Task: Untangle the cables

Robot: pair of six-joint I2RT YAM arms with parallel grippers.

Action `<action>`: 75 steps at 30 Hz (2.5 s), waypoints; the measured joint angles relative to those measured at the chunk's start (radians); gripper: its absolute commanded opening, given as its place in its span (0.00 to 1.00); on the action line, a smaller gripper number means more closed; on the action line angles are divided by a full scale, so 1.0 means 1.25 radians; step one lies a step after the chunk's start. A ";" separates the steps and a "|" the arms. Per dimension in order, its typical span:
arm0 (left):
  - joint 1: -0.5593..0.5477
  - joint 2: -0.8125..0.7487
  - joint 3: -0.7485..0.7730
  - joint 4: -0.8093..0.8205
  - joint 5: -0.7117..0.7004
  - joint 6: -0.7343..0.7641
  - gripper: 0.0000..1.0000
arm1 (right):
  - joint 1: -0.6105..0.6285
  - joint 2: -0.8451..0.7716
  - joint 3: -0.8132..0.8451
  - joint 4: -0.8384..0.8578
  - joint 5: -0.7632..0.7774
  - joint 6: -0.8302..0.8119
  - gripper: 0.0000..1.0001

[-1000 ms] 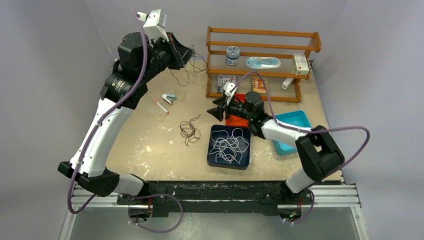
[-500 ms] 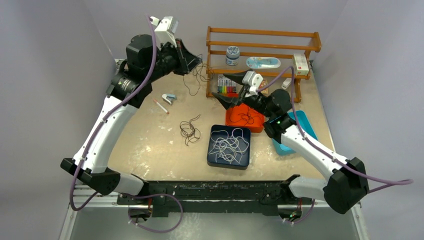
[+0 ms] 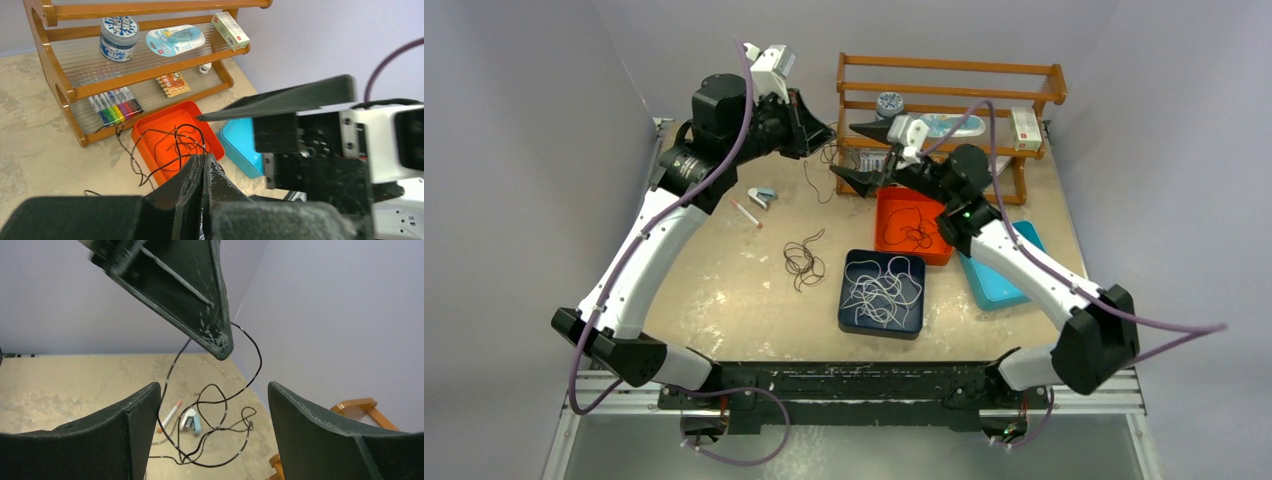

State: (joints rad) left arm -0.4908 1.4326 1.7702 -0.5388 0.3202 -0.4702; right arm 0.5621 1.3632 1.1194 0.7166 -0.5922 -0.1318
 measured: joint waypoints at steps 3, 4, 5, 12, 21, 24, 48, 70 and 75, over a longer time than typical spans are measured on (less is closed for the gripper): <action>0.000 0.000 -0.001 0.000 0.007 0.000 0.00 | 0.000 0.053 0.027 -0.016 -0.005 0.000 0.74; 0.000 0.000 -0.001 0.000 0.009 0.000 0.00 | 0.000 0.067 0.031 -0.021 -0.005 0.000 0.71; 0.000 0.000 -0.001 0.001 0.011 0.000 0.00 | 0.000 0.080 0.031 -0.025 -0.005 0.001 0.67; 0.000 0.000 -0.002 0.005 0.014 0.000 0.00 | 0.000 0.107 0.031 -0.034 0.003 0.014 0.31; 0.000 0.000 -0.012 0.011 0.013 0.001 0.15 | 0.000 0.054 0.011 -0.023 0.039 0.040 0.00; 0.000 0.000 -0.013 0.015 0.013 0.002 0.31 | 0.000 0.012 -0.008 -0.023 0.069 0.059 0.00; 0.000 0.045 -0.097 0.082 -0.033 0.006 0.58 | 0.000 -0.390 -0.106 -0.543 0.737 0.325 0.00; 0.000 0.090 -0.130 0.114 -0.063 -0.007 0.58 | -0.105 -0.482 -0.292 -1.053 1.151 0.951 0.00; 0.000 0.093 -0.130 0.114 -0.066 -0.007 0.58 | -0.209 -0.484 -0.352 -0.993 1.121 0.917 0.00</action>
State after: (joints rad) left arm -0.4908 1.5486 1.6073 -0.3969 0.2382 -0.4786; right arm 0.3012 0.7586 0.6792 -0.5251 0.8093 1.0145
